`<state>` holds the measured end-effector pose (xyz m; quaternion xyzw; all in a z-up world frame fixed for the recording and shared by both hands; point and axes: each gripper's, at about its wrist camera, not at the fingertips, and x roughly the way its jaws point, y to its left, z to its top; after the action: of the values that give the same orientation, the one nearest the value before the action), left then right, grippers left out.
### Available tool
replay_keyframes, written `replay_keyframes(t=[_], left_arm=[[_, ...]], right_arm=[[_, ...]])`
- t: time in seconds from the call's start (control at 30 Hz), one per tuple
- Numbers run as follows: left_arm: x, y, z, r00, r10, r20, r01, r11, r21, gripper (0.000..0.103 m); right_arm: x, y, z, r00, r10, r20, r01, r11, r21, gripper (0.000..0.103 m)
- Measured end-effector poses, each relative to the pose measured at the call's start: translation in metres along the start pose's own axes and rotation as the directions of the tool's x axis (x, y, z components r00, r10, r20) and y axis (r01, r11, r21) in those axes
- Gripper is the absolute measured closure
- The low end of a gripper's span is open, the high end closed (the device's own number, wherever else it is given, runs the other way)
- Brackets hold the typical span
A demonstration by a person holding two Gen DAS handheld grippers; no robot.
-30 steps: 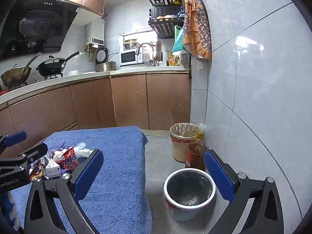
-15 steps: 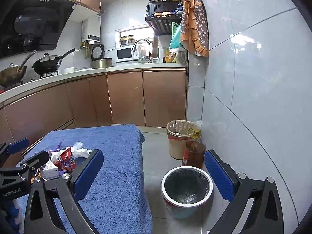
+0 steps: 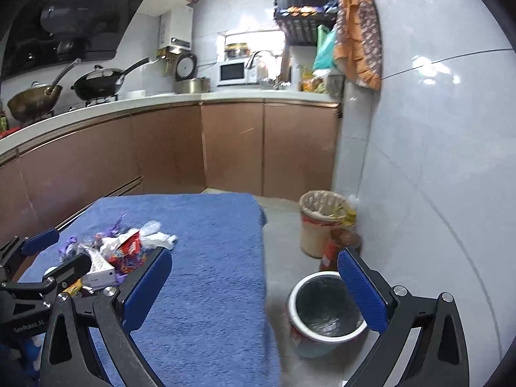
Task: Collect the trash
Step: 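Move both tools toward the trash pile on the blue towel, then grasp the yellow snack bag with the left tool while the right tool grasps the red wrapper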
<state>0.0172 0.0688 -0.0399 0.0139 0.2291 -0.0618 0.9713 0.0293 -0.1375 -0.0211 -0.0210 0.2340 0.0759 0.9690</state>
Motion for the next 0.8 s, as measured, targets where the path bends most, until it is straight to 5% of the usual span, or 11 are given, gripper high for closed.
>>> replay_keyframes(t=[0.27,0.53,0.8], left_arm=[[-0.010,0.060,-0.041,0.997,0.064,-0.039,-0.067,0.995,-0.069,0.017],[0.003,0.084,-0.070,0.985,0.090,-0.150,-0.097,0.995,-0.040,0.017],[0.036,0.079,-0.074,0.975,0.088,-0.202,-0.076,0.995,0.068,0.018]], right_arm=[[0.043,0.028,-0.003,0.978,0.176,-0.110,-0.179,0.984,-0.019,0.005],[0.107,0.075,-0.007,0.863,0.436,-0.256,-0.453,0.892,-0.008,0.024],[0.158,0.100,-0.008,0.763,0.556,-0.331,-0.572,0.818,0.055,0.029]])
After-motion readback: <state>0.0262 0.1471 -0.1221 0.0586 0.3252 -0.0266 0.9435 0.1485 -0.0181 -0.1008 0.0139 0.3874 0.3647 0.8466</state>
